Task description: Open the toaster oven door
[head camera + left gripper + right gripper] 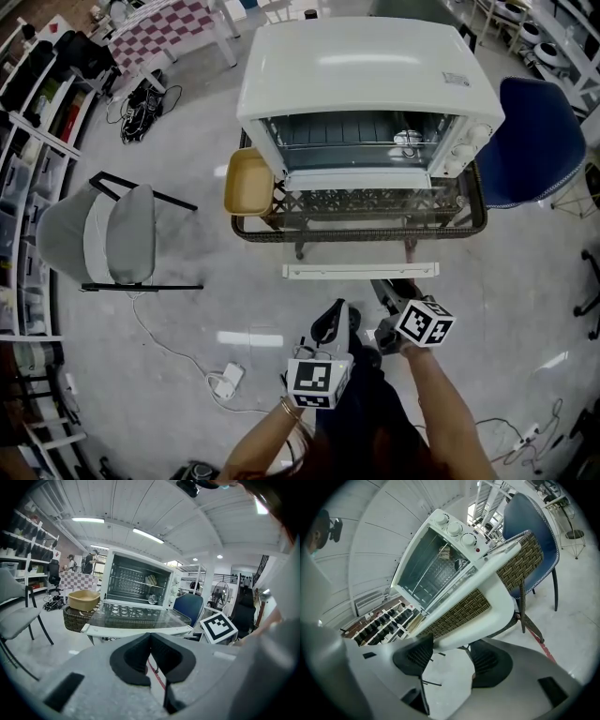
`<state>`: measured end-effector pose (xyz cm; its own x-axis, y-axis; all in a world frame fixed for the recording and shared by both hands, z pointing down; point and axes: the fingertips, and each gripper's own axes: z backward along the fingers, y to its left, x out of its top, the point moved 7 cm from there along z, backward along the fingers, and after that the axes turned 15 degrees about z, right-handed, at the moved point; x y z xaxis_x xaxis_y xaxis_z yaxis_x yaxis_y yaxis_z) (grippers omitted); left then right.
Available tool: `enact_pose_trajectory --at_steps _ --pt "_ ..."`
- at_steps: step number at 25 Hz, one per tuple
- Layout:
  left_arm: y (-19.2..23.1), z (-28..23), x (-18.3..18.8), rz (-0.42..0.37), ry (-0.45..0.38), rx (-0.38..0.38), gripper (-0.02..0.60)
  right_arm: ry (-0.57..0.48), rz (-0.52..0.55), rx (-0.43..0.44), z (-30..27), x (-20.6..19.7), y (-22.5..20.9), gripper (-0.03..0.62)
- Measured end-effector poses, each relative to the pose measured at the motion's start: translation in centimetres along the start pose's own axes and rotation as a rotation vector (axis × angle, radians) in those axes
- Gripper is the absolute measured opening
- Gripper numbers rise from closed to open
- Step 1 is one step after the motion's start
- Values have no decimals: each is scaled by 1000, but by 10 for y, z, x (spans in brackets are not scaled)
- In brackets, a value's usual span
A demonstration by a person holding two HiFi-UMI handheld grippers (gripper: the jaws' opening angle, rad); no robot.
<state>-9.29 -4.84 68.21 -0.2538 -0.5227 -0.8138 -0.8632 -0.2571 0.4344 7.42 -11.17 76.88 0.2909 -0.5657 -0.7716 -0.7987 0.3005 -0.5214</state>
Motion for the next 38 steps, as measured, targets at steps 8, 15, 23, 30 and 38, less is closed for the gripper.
enact_pose_trajectory --at_steps 8,15,23,30,38 --pt "3 -4 -2 14 -7 25 14 -5 24 1 -4 -4 -6 253" --pt "5 -8 0 5 -9 30 14 1 51 19 -8 -6 -11 264" --pt "0 -17 -1 -6 -13 27 14 6 55 32 -11 -8 -15 270" --pt "-4 -21 -3 -3 -16 29 14 4 36 50 -14 -12 -21 282" --pt "-5 -22 -10 -2 -6 42 14 17 34 66 -17 -17 -26 284"
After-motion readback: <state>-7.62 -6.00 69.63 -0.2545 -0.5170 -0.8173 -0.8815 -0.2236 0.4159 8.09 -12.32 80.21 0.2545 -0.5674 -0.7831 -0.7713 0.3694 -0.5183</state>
